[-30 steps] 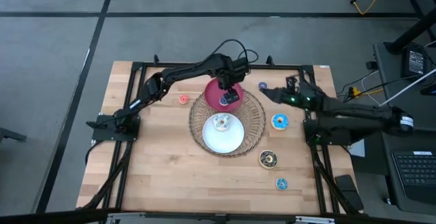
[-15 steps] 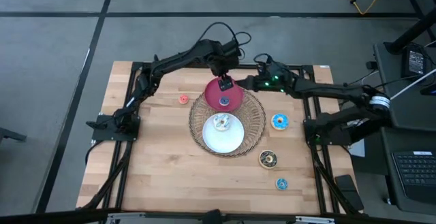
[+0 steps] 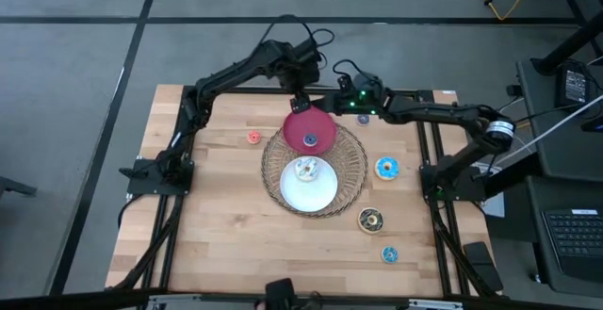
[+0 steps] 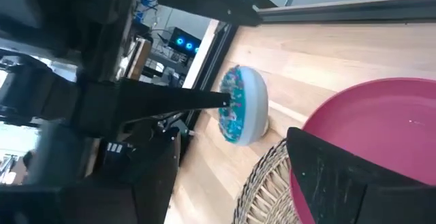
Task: Pick & Place donuts
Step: Put the small light blue donut on the red plate
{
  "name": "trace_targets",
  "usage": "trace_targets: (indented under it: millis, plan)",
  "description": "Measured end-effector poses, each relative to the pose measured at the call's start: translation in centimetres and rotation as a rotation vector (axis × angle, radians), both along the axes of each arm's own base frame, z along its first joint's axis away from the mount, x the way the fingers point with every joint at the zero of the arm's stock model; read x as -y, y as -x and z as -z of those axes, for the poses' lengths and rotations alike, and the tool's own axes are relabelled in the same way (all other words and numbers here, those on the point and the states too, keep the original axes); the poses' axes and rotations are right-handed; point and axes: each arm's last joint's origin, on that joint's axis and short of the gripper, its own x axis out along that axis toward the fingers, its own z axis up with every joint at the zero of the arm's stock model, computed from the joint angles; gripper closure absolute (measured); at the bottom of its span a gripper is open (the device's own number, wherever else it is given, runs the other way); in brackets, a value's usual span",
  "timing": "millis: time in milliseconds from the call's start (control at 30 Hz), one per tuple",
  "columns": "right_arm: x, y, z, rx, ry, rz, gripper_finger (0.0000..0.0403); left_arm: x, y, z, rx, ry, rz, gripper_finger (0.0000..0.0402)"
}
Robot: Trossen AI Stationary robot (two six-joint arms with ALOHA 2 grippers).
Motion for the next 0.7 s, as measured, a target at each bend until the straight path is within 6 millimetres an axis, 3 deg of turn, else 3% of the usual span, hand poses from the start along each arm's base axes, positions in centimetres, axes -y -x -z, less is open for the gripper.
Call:
trace_targets:
  millis: [200,500,700]
  plan:
    - [0.6,-1.2,0.3,0.026,-0.001,0.0,0.0132,0.0,0.3,0.2,-0.011,0.047,0.019,0.0143]
    - [0.6,-1.2,0.4,0.023,0.003,-0.008,0.0133,-0.1,0.3,0.2,-0.009,0.046,0.02,0.0143]
    - [0.6,-1.3,0.6,0.017,0.002,-0.012,0.0167,0.2,0.1,0.3,-0.008,0.044,0.026,0.0143]
